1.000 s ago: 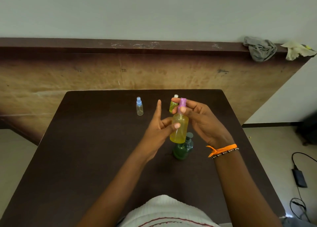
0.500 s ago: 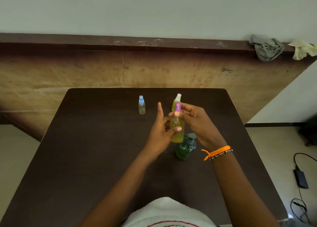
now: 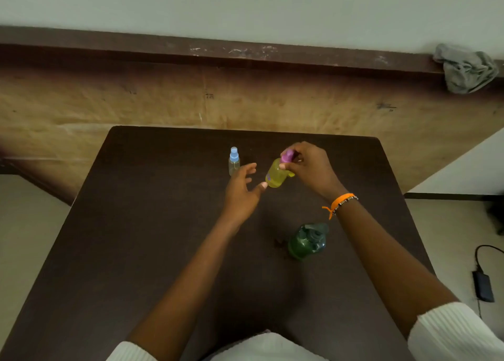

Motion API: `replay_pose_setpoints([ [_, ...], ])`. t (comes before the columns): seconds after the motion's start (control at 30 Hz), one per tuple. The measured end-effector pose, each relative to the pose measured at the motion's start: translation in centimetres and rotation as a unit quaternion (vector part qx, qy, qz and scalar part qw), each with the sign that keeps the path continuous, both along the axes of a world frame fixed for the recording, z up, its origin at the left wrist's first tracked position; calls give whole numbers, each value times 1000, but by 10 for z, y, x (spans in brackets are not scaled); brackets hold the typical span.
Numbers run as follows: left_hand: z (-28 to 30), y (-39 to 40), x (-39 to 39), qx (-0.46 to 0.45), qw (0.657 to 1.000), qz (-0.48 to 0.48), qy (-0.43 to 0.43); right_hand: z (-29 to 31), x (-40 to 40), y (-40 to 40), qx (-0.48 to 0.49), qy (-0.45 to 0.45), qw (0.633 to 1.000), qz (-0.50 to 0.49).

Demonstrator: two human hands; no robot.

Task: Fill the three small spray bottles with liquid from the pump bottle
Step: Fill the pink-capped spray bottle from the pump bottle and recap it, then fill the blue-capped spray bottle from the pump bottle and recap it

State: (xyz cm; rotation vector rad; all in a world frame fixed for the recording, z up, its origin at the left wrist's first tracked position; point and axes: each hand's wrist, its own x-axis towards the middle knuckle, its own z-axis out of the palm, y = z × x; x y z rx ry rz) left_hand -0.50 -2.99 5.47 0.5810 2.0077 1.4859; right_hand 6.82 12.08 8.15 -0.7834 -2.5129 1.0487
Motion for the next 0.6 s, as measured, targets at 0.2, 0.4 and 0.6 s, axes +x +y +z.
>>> replay_pose_setpoints([
  [0.2,-27,5,-15,-36,998,37,-34,-41,-38,23,55,-43,997,26],
  [0.4,-49,13,-25,-50,993,61,-86,-68,-64,35,54,-85,994,29],
  [0.6,-54,22,-30,-33,993,76,-85,-84,-75,43,50,-109,992,25],
])
